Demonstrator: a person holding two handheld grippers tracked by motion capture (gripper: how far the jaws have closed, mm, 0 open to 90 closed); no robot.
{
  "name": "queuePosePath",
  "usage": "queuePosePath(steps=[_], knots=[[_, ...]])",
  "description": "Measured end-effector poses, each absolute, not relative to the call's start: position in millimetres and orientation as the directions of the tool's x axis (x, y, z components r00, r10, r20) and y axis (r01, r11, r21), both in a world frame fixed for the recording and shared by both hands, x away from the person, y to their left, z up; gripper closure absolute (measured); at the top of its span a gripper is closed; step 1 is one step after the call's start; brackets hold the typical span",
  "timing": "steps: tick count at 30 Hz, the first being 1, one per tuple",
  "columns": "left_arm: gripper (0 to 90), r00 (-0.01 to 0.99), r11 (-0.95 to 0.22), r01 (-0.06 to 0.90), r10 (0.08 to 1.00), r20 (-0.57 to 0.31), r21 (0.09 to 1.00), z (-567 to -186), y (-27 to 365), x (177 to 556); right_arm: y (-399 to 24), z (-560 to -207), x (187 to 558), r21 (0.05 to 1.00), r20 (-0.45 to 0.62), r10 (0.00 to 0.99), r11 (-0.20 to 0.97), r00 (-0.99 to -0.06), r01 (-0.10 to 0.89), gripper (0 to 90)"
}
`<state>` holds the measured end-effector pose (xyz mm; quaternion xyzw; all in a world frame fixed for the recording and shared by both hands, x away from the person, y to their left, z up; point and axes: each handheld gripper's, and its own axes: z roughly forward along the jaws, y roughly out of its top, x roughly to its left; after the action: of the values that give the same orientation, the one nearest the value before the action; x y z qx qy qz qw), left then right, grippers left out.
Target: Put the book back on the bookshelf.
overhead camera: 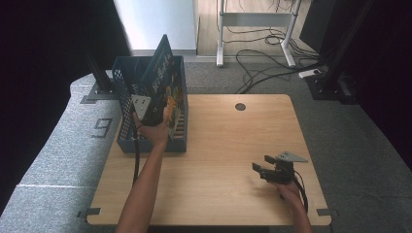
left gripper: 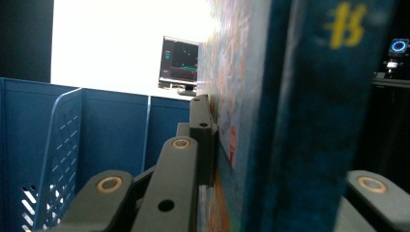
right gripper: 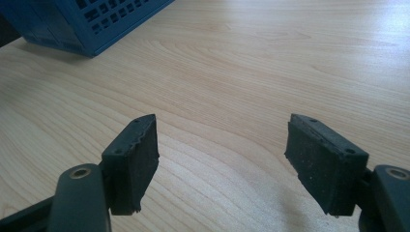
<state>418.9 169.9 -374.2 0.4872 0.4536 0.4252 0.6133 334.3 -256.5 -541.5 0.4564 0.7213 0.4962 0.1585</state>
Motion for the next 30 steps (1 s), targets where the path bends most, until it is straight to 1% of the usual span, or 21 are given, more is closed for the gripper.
queuePosePath(steps=[3, 8, 16, 30], knots=[[81.6, 0.208, 0.184, -0.085, 0.964, -0.163, 0.979, -375.1, 168.8, 419.7, -256.1, -541.8, 334.5, 0.86, 0.224, 0.816, 0.092, -0.533, 0.501, 26.8], [81.6, 0.202, 0.176, -0.099, 0.967, -0.153, 0.979, -378.2, 164.9, 419.8, -256.5, -541.1, 333.9, 0.861, 0.225, 0.815, 0.09, -0.534, 0.501, 26.8], [81.4, 0.187, 0.204, -0.108, 0.965, -0.182, 0.973, -381.0, 164.1, 421.0, -256.1, -541.7, 334.1, 0.86, 0.221, 0.817, 0.094, -0.533, 0.502, 27.2], [81.5, 0.172, 0.218, -0.121, 0.965, -0.196, 0.968, -384.3, 163.6, 422.7, -255.1, -542.8, 334.4, 0.858, 0.222, 0.817, 0.095, -0.531, 0.505, 26.8]])
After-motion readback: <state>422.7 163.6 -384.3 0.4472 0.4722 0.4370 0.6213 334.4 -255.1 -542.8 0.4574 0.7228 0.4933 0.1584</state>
